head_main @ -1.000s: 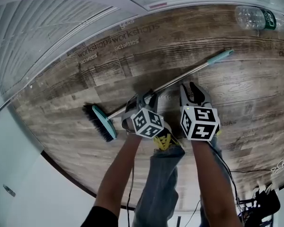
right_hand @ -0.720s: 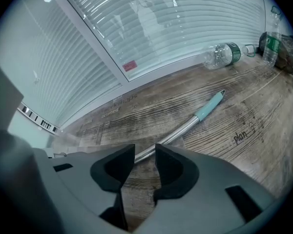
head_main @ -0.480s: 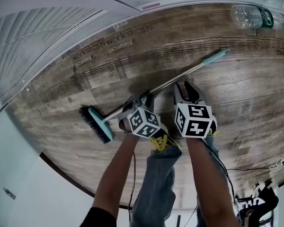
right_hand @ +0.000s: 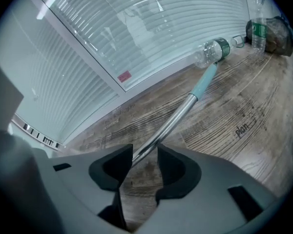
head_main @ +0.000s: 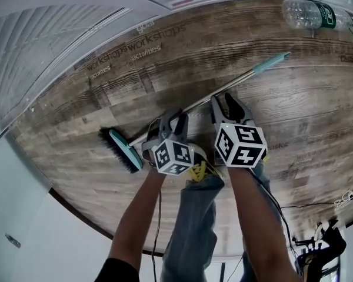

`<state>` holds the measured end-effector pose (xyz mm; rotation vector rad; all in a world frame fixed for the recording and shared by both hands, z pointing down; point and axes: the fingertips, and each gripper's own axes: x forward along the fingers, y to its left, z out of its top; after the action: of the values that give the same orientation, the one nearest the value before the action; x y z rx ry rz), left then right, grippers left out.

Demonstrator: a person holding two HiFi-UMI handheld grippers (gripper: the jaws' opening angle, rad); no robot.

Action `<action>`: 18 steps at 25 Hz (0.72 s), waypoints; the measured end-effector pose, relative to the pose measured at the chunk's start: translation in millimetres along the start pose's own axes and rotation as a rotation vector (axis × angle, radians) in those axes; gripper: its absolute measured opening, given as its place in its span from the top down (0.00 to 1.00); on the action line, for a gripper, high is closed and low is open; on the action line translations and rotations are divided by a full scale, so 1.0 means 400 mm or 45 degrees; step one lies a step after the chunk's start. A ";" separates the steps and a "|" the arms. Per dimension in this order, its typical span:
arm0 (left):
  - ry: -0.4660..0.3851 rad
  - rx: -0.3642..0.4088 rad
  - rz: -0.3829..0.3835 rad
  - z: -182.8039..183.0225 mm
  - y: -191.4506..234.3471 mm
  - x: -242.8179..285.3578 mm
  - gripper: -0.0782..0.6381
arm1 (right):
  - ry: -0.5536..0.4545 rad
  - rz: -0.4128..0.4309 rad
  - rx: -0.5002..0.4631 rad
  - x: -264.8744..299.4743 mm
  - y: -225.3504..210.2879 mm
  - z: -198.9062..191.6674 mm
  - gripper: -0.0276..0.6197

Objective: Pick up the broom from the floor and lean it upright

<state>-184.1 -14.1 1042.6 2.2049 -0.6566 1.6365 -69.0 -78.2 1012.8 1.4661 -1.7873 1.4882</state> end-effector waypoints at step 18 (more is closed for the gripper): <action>-0.163 -0.117 0.109 0.158 0.061 -0.244 0.77 | -0.177 0.206 0.058 -0.198 0.193 0.205 0.78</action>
<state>-169.3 -49.7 930.4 2.2569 -0.8545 1.4821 -81.5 -122.5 882.9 1.5115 -2.0085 1.5472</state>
